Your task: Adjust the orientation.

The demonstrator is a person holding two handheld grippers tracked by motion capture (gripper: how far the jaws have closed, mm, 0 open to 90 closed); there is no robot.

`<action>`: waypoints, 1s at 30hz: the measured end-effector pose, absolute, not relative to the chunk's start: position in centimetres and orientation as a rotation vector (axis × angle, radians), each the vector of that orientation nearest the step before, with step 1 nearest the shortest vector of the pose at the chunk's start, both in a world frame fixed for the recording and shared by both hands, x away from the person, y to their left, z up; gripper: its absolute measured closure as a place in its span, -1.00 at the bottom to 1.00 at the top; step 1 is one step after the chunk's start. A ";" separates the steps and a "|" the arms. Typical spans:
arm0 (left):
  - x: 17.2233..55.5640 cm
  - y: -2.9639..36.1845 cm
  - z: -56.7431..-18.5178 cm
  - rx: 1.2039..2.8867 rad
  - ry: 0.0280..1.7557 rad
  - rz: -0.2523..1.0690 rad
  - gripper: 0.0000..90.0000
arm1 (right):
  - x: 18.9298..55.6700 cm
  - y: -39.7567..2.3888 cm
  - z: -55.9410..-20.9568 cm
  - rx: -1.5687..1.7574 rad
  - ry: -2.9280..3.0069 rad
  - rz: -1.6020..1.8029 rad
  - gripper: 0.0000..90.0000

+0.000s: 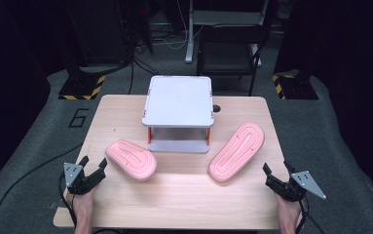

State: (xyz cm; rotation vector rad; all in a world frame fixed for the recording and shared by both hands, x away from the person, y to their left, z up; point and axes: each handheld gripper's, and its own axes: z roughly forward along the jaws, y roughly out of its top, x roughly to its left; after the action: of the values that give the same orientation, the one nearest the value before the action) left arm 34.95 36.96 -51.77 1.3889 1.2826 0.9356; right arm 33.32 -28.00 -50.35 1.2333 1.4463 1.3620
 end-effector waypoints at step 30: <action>34.6 37.9 -52.1 1.348 1.322 0.936 -0.45 | 34.6 -24.1 -48.4 1.145 1.590 1.286 -0.61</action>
State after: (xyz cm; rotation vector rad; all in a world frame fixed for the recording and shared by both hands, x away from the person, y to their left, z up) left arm 34.63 37.86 -52.11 1.3476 1.3222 0.9361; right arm 34.57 -24.12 -48.36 1.1448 1.5896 1.2864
